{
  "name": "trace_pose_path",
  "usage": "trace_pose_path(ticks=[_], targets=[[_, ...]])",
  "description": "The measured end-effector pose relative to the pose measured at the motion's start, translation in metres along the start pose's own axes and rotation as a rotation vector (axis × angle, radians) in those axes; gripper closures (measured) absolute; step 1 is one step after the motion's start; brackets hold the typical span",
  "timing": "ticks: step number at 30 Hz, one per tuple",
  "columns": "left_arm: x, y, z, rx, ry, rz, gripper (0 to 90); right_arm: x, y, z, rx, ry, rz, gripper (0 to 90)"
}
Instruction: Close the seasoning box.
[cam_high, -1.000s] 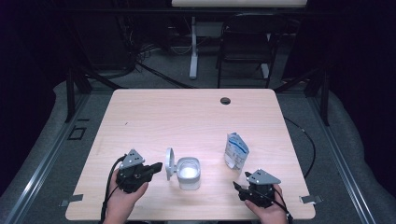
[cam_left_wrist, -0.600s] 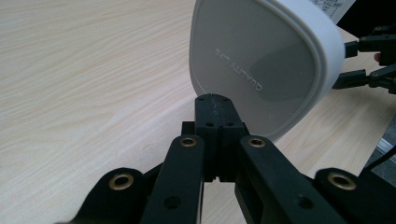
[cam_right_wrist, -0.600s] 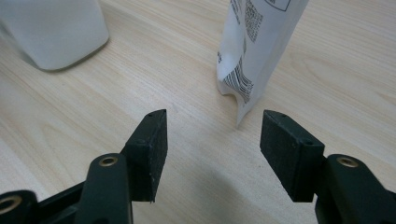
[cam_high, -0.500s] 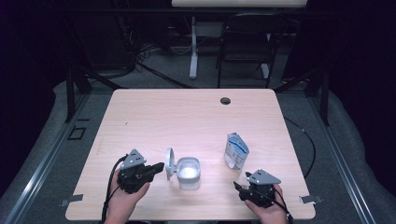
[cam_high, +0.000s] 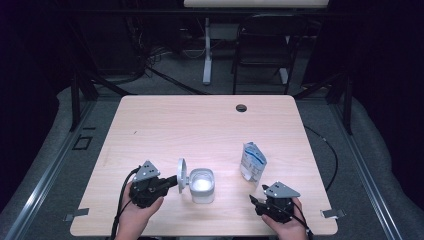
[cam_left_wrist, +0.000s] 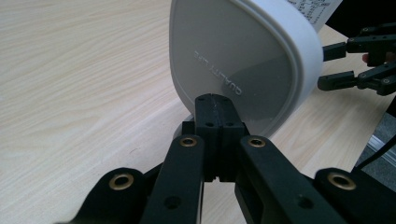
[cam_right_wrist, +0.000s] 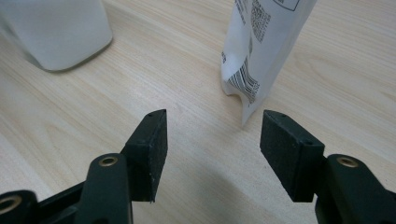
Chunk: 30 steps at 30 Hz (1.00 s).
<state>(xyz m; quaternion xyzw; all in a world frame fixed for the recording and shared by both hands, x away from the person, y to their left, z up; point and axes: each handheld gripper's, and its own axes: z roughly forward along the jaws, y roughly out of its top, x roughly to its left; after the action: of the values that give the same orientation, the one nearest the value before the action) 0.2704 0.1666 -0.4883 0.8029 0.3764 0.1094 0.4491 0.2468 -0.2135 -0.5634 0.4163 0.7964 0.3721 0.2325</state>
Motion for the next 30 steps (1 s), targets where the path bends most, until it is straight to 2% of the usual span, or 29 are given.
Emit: trace_pose_path(ticks=[18,26,30], targets=[[-0.011,0.003,0.005,-0.011,-0.042,0.02,90.0,0.0,-0.001,0.001,0.008,-0.001,-0.002,41.2],[-0.013,0.004,0.003,-0.023,-0.048,0.024,90.0,-0.001,-0.001,0.0,0.002,-0.001,-0.003,41.2],[-0.014,0.005,0.002,-0.009,-0.047,0.026,90.0,-0.001,0.0,0.0,0.002,0.0,-0.003,41.2]])
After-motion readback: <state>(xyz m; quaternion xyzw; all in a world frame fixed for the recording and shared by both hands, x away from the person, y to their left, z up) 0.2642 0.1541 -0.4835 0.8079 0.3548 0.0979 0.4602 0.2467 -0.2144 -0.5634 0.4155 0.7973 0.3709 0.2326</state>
